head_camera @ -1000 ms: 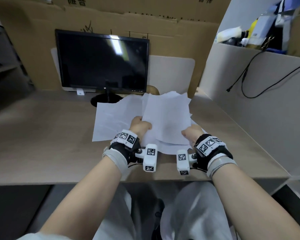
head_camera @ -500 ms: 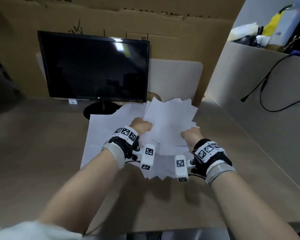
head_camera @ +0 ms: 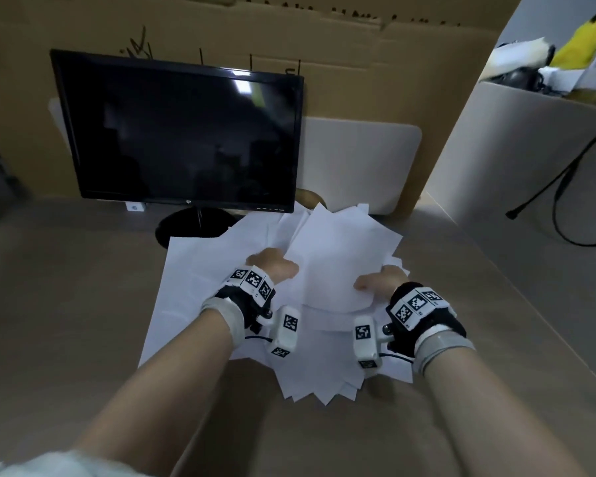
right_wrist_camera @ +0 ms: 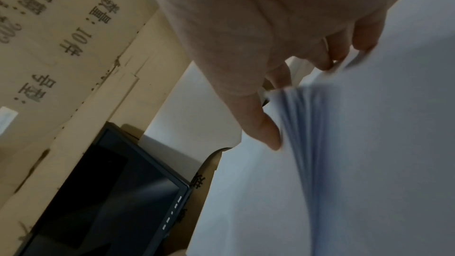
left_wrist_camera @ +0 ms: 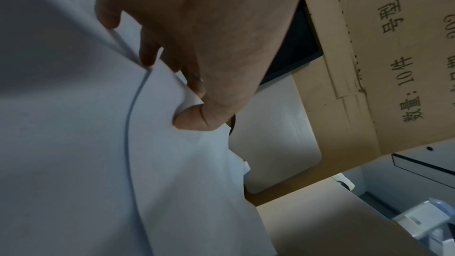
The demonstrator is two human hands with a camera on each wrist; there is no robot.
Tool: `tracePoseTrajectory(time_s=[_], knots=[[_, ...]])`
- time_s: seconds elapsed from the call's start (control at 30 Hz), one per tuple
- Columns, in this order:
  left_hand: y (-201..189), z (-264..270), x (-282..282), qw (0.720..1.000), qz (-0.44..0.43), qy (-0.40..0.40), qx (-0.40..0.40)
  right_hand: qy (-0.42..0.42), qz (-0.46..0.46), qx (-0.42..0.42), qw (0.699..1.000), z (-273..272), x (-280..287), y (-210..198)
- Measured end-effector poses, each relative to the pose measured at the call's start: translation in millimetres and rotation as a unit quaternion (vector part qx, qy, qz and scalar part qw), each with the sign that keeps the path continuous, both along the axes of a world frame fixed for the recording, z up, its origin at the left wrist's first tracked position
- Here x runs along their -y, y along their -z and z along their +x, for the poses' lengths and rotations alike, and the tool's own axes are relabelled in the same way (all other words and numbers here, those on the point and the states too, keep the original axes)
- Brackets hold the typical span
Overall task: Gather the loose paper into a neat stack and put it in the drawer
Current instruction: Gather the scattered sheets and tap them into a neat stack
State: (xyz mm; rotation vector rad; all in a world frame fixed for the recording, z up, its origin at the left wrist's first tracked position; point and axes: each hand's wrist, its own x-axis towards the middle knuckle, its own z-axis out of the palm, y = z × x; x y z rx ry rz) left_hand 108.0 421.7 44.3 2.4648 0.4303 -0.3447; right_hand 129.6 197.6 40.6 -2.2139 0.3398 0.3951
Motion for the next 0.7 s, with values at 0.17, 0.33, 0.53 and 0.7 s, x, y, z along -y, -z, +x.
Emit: tracePoseTrajectory(time_s=[0.17,0.33,0.53,0.7], knots=[[3,-16,9,1.000,-0.011,0.019,-0.003,-0.017,-0.038,-0.016,0.999,-13,9,3],[0,-40,28,0.996,-0.076,0.023,-0.027,0.005,-0.056,-0.023,0.998,-50,33,-6],[2,-74,65,0.994,-0.093,0.048,-0.024,0.054,-0.052,-0.024,0.997,-87,62,1],[-14,-81,78,0.990,-0.138,0.023,0.001,0.101,0.023,0.017,0.994,-98,74,-3]])
